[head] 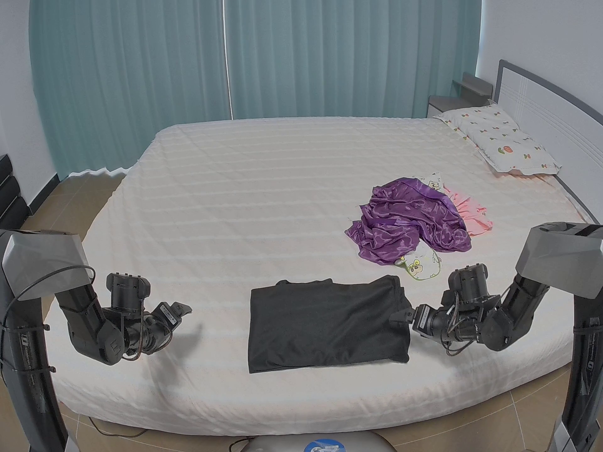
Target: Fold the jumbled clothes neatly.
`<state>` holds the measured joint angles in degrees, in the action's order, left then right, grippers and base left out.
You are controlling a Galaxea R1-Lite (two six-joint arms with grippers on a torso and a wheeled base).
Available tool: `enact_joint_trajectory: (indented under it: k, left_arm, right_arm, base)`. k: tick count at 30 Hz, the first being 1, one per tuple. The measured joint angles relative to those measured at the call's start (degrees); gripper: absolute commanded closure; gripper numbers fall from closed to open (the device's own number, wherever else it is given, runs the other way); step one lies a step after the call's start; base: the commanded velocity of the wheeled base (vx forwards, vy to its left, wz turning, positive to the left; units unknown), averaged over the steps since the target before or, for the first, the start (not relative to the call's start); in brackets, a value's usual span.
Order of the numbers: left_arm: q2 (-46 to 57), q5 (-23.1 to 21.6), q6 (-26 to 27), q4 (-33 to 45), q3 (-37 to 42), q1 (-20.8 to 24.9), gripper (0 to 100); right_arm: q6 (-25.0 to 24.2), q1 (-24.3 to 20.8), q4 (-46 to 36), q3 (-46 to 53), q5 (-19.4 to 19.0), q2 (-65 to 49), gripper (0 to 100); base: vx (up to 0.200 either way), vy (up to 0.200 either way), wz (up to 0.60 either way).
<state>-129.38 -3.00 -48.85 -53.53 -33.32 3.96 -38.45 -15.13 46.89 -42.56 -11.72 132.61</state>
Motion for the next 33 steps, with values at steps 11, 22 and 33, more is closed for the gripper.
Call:
enact_joint_trajectory:
  k: [11, 22, 33]
  left_arm:
    - [0.0, 0.0, -0.1, 0.0, -0.1, 0.0, 0]
    - [0.0, 0.0, -0.1, 0.0, -0.2, 0.0, 0]
    - [0.0, 0.0, -0.1, 0.0, -0.2, 0.0, 0]
  right_arm:
    - [5.3, -2.9, 7.2, 10.5, -4.1, -2.7, 100]
    - [8.1, -3.3, 7.3, 10.3, -2.0, -0.3, 100]
    - [8.8, -2.5, 8.1, 12.7, -2.0, -0.8, 100]
  base:
    - [0.0, 0.0, 0.0]
    - [0.0, 0.0, 0.0]
    - [0.0, 0.0, 0.0]
